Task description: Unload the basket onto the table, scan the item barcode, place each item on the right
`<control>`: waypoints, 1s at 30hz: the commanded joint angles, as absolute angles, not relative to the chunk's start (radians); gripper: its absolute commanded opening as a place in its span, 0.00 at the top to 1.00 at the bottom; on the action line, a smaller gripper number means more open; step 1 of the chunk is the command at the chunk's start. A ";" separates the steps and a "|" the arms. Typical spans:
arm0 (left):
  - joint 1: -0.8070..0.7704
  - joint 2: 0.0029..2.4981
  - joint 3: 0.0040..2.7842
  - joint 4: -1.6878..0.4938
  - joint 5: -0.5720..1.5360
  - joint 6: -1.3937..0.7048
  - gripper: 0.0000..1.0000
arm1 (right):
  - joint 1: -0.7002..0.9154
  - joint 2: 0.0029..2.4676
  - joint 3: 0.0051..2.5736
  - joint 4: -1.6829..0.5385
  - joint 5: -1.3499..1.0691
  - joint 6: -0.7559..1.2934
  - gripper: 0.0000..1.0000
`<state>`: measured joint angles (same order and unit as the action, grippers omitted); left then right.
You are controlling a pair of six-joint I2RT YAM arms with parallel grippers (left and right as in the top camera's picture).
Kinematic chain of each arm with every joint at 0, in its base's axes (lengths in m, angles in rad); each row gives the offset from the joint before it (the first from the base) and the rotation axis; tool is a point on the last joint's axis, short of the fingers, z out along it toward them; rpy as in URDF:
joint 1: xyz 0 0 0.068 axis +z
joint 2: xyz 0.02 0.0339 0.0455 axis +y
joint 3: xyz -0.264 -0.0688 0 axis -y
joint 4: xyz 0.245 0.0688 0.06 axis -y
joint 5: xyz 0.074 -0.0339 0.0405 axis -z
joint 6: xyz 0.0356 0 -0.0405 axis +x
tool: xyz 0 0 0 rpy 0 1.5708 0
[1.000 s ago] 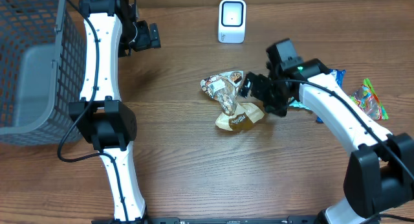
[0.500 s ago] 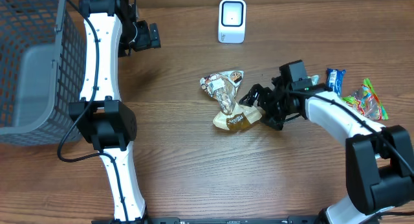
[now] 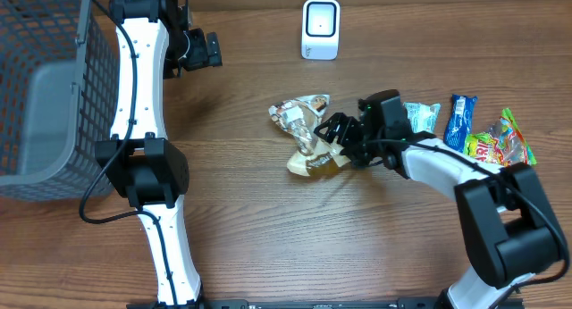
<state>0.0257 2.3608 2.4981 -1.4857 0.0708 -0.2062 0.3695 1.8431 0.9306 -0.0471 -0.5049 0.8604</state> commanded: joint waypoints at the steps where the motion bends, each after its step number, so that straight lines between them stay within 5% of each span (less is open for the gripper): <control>1: 0.018 2.362 2.490 -1.485 0.077 -0.187 0.00 | 0.412 1.882 0.919 -0.034 -0.452 0.868 0.26; 13: 0.018 2.362 2.490 -1.484 0.077 -0.187 0.00 | 0.409 1.885 0.943 -0.001 -0.482 0.752 0.85; 30: 0.018 2.362 2.490 -1.484 0.077 -0.187 0.00 | 0.397 1.632 1.004 -0.115 -0.580 0.495 0.96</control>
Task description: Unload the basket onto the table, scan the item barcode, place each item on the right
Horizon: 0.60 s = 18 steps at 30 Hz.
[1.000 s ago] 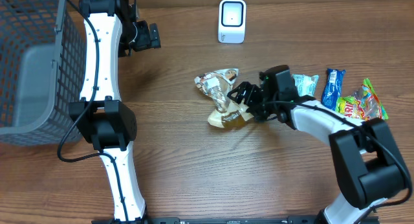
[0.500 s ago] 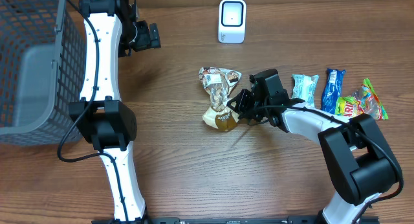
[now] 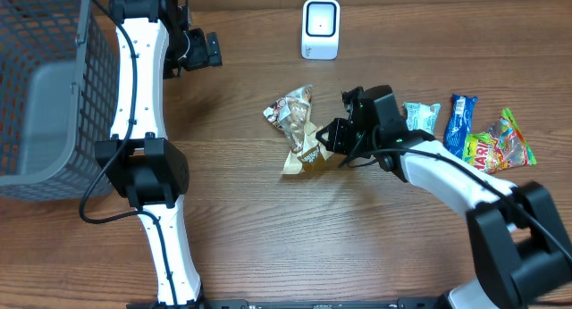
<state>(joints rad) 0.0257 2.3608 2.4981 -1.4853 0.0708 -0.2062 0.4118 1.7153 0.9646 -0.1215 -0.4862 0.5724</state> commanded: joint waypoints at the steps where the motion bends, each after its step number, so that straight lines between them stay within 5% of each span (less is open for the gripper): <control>1: 0.018 2.362 2.490 -1.484 0.077 -0.187 0.00 | 0.393 1.618 1.005 -0.115 -0.598 0.491 0.96; 18: 0.018 2.362 2.490 -1.485 0.078 -0.187 0.00 | 0.441 1.535 1.215 -0.516 -0.155 0.230 0.96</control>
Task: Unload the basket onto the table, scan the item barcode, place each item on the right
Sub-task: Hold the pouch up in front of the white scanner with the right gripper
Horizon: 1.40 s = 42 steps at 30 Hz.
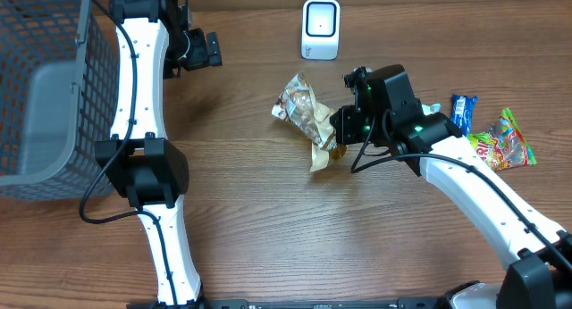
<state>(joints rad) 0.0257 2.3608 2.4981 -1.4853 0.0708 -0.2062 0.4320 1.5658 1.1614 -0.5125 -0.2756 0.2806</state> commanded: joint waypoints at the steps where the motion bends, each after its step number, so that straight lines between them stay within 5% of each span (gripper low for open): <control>1: 0.018 2.362 2.490 -1.485 0.078 -0.187 0.00 | 0.443 1.535 1.222 -0.519 -0.128 0.229 0.96; 9: 0.018 2.362 2.490 -1.485 0.077 -0.187 0.00 | 0.542 1.536 1.245 -0.479 0.435 0.150 0.96; 16: 0.018 2.362 2.490 -1.485 0.078 -0.187 0.00 | 0.614 1.600 1.245 -0.217 0.813 -0.125 0.96; 29: 0.018 2.362 2.490 -1.485 0.078 -0.187 0.00 | 0.561 1.921 1.245 0.576 0.845 -0.805 0.96; 42: 0.019 2.362 2.490 -1.484 0.078 -0.187 0.00 | 0.540 1.974 1.245 0.948 0.770 -1.140 0.96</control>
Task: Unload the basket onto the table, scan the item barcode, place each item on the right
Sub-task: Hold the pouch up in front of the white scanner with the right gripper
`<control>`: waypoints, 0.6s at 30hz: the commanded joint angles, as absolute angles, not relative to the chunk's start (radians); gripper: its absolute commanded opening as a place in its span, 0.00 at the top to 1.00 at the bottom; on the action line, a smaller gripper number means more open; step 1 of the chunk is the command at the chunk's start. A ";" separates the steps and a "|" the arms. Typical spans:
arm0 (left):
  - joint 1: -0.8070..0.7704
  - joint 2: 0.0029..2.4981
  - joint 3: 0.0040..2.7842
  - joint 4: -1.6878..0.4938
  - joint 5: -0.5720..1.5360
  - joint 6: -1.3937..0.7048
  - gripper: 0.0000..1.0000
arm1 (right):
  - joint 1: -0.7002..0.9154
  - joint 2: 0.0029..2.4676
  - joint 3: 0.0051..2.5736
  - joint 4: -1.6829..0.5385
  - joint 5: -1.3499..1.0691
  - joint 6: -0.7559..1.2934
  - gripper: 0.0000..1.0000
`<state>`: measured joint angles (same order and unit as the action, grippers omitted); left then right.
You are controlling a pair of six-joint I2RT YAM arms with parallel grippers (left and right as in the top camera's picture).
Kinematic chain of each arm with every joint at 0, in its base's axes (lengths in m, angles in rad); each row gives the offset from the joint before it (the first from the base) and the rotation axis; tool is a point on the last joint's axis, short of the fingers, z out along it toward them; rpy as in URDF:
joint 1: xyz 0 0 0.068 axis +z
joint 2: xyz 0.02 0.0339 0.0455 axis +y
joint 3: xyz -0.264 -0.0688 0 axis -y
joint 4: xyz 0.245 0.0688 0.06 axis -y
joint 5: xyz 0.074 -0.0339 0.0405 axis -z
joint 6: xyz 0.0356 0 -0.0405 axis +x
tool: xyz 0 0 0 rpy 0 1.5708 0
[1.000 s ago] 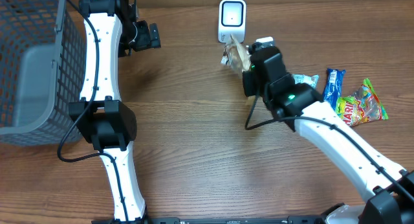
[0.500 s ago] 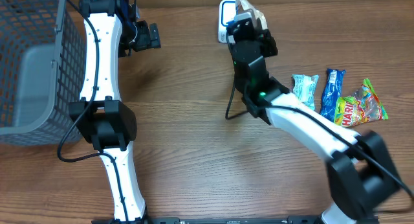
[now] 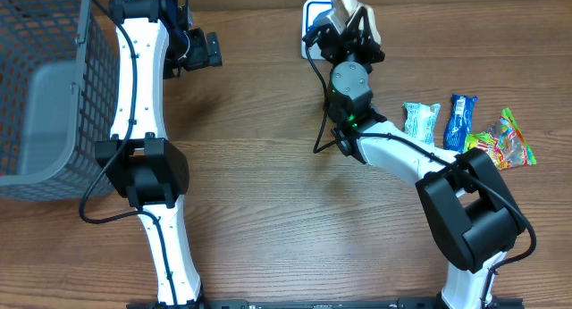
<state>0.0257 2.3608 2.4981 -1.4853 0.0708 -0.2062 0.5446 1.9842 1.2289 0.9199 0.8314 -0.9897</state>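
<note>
My right arm is raised toward the camera, and its gripper [image 3: 350, 28] is shut on a crinkled tan and white snack bag [image 3: 343, 0] at the top middle of the overhead view. Bag and gripper sit over the white barcode scanner [image 3: 308, 30], of which only the left edge shows. No barcode on the bag can be made out. My left gripper [image 3: 207, 50] hangs at the back left, far from the bag, with nothing in it. Whether its fingers are parted is too small to tell.
A grey mesh basket [image 3: 36, 95] fills the left edge of the table. At the right lie a light blue packet [image 3: 420, 120], a blue bar [image 3: 458, 121] and a colourful gummy bag [image 3: 502, 139]. The wooden table [image 3: 268, 220] stretches across the front.
My right gripper has moved from the middle of the table up and back with the snack bag. It now holds the bag over the scanner, much closer to the camera. The left arm has not moved.
The snack bag first lay on the table centre with my right gripper at its right end. Then the gripper was shut on it and the bag stood tilted, then lifted off the wood. Now it hangs over the scanner. The left arm stayed still throughout.
</note>
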 commanded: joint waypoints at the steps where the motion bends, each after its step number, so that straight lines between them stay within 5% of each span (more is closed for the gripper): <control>1: 0.019 2.362 2.490 -1.485 0.077 -0.187 0.00 | 0.540 1.974 1.245 0.939 0.736 -1.162 0.96; 18: 0.018 2.362 2.490 -1.485 0.077 -0.187 0.00 | 0.436 2.095 1.247 1.036 0.301 -1.497 0.96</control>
<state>0.0257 2.3608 2.4981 -1.4853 0.0708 -0.2062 0.4427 2.0903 1.2289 1.0103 0.3954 -1.4166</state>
